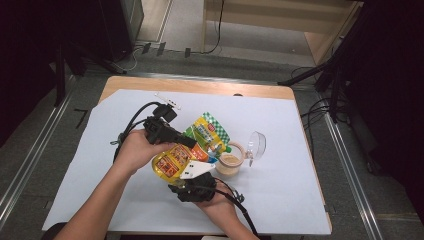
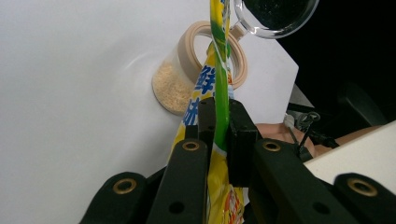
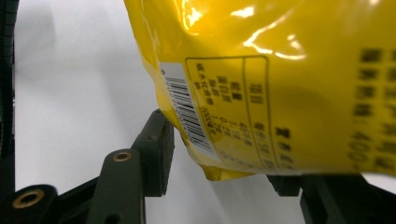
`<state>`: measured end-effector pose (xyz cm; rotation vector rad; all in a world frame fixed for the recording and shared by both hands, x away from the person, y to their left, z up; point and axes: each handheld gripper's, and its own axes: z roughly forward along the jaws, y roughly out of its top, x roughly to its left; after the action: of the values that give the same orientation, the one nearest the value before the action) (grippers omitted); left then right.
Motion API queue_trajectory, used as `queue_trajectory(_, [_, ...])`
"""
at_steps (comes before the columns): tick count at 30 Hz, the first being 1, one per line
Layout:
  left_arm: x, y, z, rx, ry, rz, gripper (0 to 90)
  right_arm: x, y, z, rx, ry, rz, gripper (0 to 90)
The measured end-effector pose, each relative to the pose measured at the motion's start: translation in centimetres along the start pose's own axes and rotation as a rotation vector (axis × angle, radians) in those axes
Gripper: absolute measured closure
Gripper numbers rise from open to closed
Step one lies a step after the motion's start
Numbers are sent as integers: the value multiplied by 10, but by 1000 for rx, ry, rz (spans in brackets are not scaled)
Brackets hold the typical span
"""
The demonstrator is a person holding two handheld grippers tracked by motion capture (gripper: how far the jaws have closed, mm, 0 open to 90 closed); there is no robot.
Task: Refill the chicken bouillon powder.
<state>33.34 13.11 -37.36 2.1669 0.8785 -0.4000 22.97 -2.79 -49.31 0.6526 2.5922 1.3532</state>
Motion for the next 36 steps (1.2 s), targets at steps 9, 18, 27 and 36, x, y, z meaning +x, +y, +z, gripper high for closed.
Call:
queue_trajectory(9, [5,-4,-5,2,-19,18,898,-2,1,-3,-15,-8,-1,497])
queue_trajectory(18, [11,-6,-14,-30,-58,21,899,-3,2,-7,-34,-18,-6,497])
queue_trajectory(27, [13,-8,-23,-63,-52,10,899,-6,4,-11,-39,-31,1,497])
queue_trajectory(36, [20,-11,-39,-135,-56,-10,898,-8,6,-15,-53,-24,15,497])
